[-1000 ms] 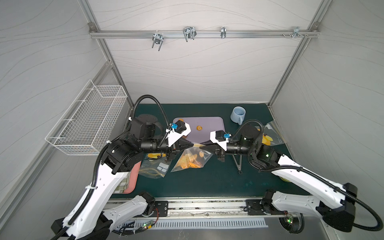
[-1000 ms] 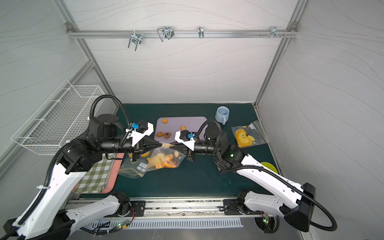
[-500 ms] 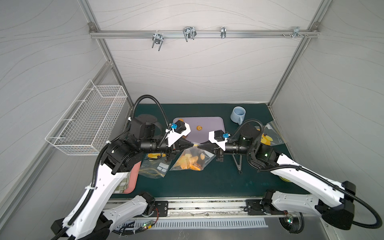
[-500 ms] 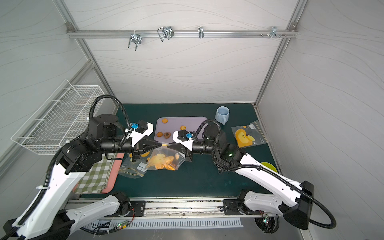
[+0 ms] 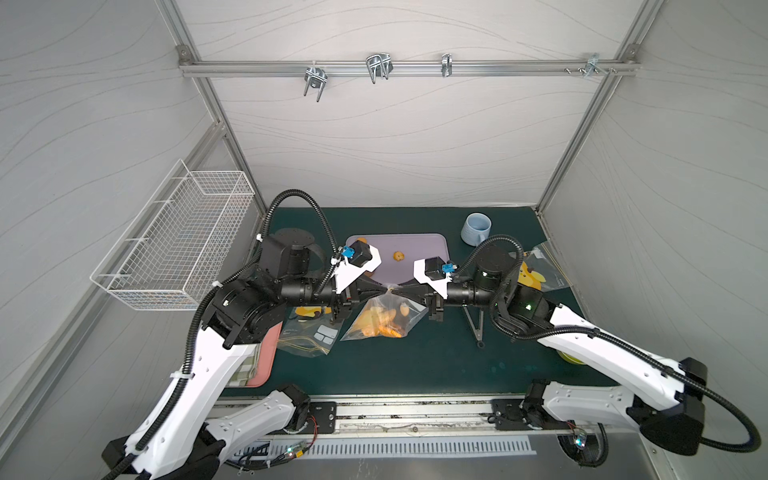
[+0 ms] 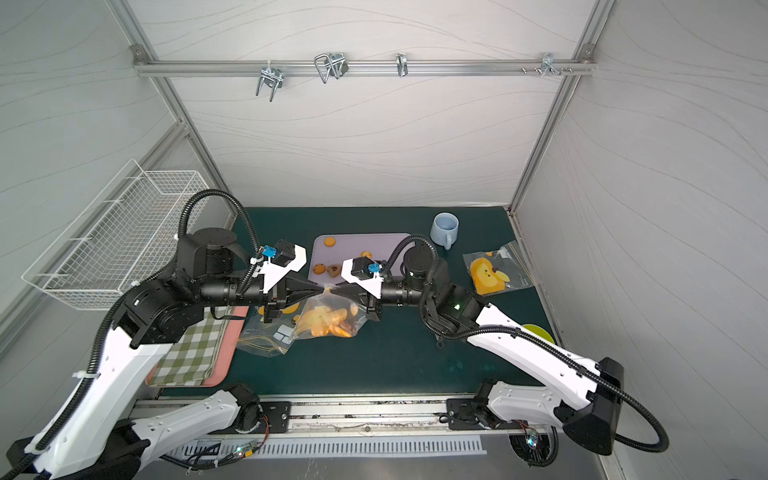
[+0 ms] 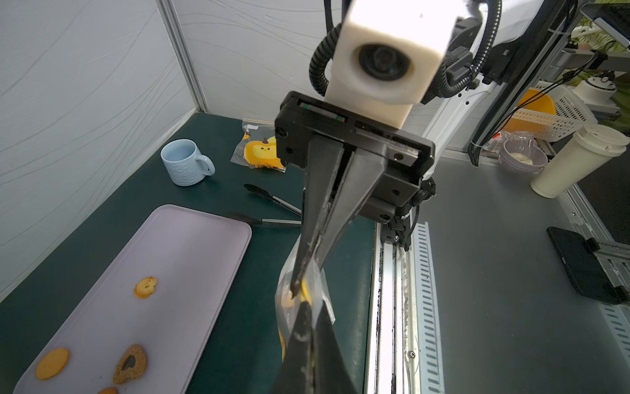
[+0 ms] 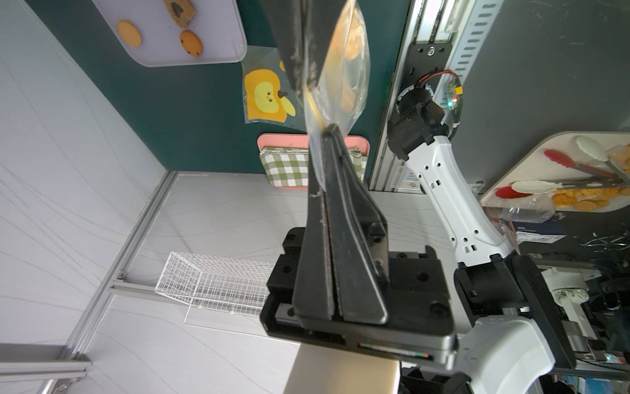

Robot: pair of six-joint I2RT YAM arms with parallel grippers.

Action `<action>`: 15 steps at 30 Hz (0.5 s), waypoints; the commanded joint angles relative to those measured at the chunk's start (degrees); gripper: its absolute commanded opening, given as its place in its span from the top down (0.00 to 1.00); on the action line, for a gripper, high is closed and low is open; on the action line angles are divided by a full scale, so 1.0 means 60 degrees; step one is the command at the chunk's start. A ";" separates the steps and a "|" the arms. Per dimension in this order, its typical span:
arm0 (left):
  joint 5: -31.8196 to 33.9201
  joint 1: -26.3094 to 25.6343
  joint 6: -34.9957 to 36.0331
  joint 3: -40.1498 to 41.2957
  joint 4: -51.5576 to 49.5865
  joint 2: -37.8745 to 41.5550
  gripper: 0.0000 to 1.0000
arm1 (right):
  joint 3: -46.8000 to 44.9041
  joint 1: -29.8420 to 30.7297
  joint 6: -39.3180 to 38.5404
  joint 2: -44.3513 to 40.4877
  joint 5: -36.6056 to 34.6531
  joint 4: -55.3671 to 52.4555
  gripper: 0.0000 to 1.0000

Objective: Put the cookies into a resealable bag to prevent moisture
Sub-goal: Close the ziploc bag at the center of the board.

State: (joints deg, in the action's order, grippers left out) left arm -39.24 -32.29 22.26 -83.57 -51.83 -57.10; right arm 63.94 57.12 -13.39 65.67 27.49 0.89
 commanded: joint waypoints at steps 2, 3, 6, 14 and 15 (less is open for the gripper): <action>-0.0248 0.0006 0.0105 -0.0178 0.0509 0.0010 1.00 | 0.0285 0.0129 -0.0086 0.0151 0.0097 0.0386 0.98; -0.0242 0.0003 0.0113 -0.0178 0.0507 -0.0002 1.00 | 0.0331 0.0133 -0.0055 0.0180 0.0082 0.0321 1.00; -0.0242 0.0006 0.0119 -0.0178 0.0507 -0.0003 1.00 | 0.0475 0.0142 -0.0130 0.0308 0.0201 0.0251 0.70; -0.0257 0.0006 0.0123 -0.0119 0.0505 -0.0019 1.00 | 0.0265 0.0167 -0.0065 0.0242 0.0094 0.0614 0.61; -0.0244 0.0004 0.0127 -0.0109 0.0516 -0.0019 1.00 | 0.0199 0.0176 0.0019 0.0170 0.0000 0.0711 0.93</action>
State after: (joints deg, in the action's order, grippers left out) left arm -39.46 -32.27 22.24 -83.55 -51.13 -57.39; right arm 65.32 57.78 -13.23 67.46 27.73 2.35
